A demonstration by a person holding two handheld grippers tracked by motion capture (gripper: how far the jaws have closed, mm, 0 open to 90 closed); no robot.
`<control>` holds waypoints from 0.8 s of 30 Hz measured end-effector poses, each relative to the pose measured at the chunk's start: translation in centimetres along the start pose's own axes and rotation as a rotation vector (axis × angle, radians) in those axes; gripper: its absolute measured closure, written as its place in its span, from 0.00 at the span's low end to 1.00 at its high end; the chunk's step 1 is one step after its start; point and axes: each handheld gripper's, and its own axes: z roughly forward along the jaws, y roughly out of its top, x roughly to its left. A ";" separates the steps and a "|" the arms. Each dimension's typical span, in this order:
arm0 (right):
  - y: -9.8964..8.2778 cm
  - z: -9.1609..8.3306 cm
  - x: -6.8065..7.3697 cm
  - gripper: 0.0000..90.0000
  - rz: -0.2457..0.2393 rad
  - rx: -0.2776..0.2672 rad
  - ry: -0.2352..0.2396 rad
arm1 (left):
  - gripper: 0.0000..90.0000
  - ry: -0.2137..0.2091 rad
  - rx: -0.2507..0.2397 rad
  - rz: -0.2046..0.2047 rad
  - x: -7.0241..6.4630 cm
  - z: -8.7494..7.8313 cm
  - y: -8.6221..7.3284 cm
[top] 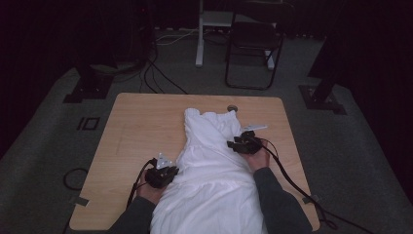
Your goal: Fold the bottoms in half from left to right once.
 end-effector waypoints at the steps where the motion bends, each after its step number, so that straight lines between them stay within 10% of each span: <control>1: 0.2 0.5 0.0 0.59 0.005 0.012 0.000 | 0.90 0.000 0.001 0.001 0.0 0.0 0.0; 4: 0.3 1.6 0.0 0.62 0.025 0.029 0.027 | 0.89 -0.002 -0.002 0.002 0.0 0.0 -0.1; 8: 0.1 1.5 0.5 0.96 -0.028 0.054 -0.012 | 0.88 -0.003 -0.007 0.001 -0.1 0.0 -0.2; 14: -0.4 -3.2 0.3 0.98 -0.019 -0.095 -0.174 | 0.86 -0.006 -0.008 -0.003 -0.2 -0.1 -0.2; 24: -4.2 -1.8 -1.5 0.98 0.060 0.030 -0.201 | 0.78 -0.034 0.012 -0.003 -0.2 -0.2 0.0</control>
